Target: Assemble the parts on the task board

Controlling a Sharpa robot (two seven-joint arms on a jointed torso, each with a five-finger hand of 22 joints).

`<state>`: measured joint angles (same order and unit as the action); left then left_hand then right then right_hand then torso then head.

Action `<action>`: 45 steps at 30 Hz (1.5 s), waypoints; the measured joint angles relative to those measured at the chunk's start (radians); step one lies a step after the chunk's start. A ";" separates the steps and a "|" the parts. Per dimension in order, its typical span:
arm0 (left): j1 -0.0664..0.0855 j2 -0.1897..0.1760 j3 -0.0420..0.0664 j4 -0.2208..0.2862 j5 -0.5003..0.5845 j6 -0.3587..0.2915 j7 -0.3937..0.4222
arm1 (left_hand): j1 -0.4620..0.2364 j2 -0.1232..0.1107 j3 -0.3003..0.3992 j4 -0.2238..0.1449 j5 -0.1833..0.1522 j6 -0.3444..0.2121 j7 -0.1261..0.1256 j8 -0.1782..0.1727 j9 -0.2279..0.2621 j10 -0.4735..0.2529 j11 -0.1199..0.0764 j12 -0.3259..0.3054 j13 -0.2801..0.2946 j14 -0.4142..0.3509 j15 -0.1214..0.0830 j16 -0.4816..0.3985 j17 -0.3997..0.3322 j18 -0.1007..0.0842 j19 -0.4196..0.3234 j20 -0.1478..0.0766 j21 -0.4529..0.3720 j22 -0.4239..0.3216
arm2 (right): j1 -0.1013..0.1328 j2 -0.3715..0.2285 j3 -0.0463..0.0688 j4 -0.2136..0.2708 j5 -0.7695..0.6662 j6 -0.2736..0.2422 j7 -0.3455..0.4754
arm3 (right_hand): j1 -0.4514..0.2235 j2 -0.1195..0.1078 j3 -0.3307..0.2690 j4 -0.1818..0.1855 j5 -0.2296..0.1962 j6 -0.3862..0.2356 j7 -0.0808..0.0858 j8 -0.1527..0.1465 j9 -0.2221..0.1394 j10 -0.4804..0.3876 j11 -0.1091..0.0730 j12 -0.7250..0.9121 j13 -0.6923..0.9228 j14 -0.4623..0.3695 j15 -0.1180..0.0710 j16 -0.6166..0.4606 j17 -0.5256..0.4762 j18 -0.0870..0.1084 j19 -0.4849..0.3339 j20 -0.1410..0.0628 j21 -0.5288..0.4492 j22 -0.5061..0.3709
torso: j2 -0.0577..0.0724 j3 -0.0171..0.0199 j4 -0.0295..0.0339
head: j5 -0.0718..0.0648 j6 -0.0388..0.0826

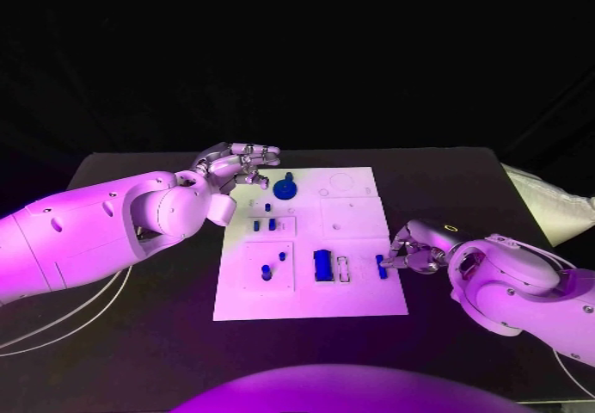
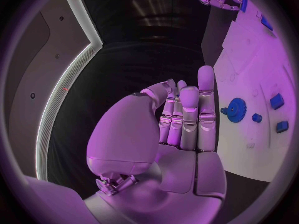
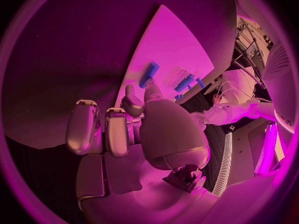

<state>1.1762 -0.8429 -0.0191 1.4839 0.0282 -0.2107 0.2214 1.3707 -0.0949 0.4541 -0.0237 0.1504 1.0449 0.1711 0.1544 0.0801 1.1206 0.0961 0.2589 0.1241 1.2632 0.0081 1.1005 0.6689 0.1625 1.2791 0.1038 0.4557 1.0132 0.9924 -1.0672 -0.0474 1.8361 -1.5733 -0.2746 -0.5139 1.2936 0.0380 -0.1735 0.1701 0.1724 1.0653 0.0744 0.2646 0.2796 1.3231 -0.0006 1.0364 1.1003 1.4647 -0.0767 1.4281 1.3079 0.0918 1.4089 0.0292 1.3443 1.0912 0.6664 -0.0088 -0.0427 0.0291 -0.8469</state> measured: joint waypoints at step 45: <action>-0.001 0.001 0.000 -0.004 0.000 0.009 -0.008 | 0.000 0.000 0.000 0.000 0.004 0.000 0.000 0.000 -0.001 -0.003 -0.004 0.005 0.000 0.000 0.000 0.000 -0.005 0.000 0.000 0.000 0.000 -0.001 | 0.000 0.064 0.012 0.015 -0.270 0.210 -0.032 | 0.175 0.000 0.108 -0.105 -0.019 0.020 -0.002 -0.039 -0.010 -0.020 -0.009 -0.046 -0.026 0.000 0.000 -0.004 0.000 0.000 0.000 0.000 -0.008 -0.006 | 0.000 -0.0006 0.0007 | 0.008 -0.012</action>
<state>1.1747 -0.8421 -0.0192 1.4803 0.0282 -0.2012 0.2135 1.3707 -0.0949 0.4541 -0.0238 0.1543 1.0449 0.1711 0.1544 0.0795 1.1171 0.0923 0.2635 0.1237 1.2632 0.0081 1.1005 0.6639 0.1625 1.2791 0.1038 0.4558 1.0125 0.9928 -1.0035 -0.0354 1.8514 -1.8438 -0.0642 -0.5458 1.4684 0.0375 -0.0656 0.0648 0.1530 1.0853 0.0722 0.2252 0.2697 1.3035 -0.0092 0.9901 1.0745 1.4648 -0.0766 1.4242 1.3074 0.0919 1.4088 0.0291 1.3365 1.0854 0.6664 -0.0094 -0.0420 0.0369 -0.8585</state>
